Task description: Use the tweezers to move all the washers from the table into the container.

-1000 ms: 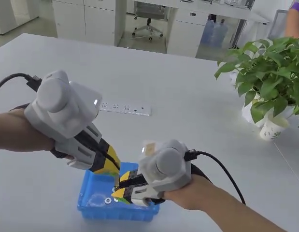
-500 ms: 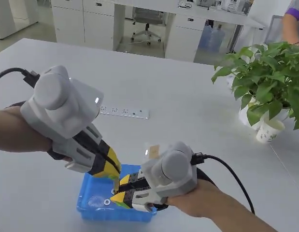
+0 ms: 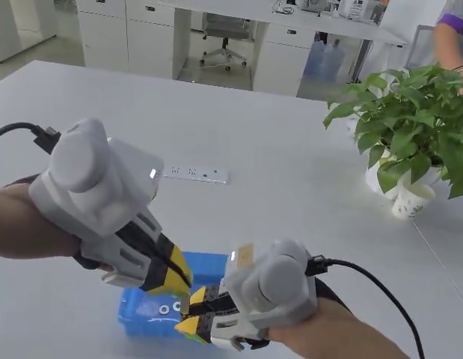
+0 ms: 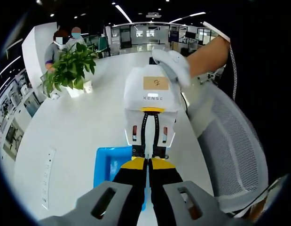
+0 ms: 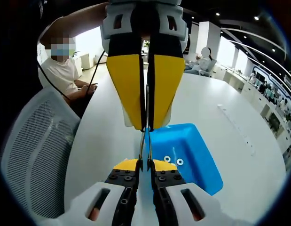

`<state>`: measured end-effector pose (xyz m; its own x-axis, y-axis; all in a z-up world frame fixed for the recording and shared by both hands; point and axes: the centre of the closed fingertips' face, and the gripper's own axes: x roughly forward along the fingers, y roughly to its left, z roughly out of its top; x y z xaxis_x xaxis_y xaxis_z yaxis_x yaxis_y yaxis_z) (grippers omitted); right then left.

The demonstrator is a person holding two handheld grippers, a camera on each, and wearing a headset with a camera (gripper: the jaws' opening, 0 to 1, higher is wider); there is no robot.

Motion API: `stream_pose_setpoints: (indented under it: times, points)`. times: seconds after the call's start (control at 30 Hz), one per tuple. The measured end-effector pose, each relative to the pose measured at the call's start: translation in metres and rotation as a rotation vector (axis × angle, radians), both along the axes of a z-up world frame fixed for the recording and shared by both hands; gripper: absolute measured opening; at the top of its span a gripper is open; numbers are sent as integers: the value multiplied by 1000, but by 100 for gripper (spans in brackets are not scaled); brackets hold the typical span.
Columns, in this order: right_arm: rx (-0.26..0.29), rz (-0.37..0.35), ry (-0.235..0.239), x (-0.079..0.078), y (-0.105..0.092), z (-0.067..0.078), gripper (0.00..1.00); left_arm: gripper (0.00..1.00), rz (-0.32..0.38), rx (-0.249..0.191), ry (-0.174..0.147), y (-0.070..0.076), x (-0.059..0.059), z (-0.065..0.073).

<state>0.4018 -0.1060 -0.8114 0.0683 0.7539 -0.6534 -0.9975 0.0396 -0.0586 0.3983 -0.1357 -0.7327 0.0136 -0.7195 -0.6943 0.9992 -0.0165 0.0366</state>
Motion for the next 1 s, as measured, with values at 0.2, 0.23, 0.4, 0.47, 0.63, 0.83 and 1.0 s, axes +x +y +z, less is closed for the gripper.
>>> stream_pose_setpoints:
  times: [0.2, 0.23, 0.4, 0.47, 0.63, 0.83, 1.0]
  points:
    - [-4, -9, 8, -9, -8, -7, 11, 4, -14, -5, 7, -7, -8, -6]
    - [-4, -9, 11, -11, -9, -9, 11, 4, -17, -6, 9, -8, -10, -8]
    - [-8, -9, 12, -19, -12, -17, 11, 4, -25, -11, 8, -11, -18, -16]
    - [-6, -10, 14, -22, -13, -19, 11, 4, -27, -15, 11, -13, -20, -18]
    - [-9, -14, 16, -28, -15, -27, 11, 4, -31, -15, 18, -15, -26, -26]
    - [-2, -27, 18, -31, -18, -32, 12, 4, -33, -26, 19, -18, -28, -33]
    - [-2, -36, 16, -33, -22, -37, 11, 4, -36, -33, 18, -21, -30, -38]
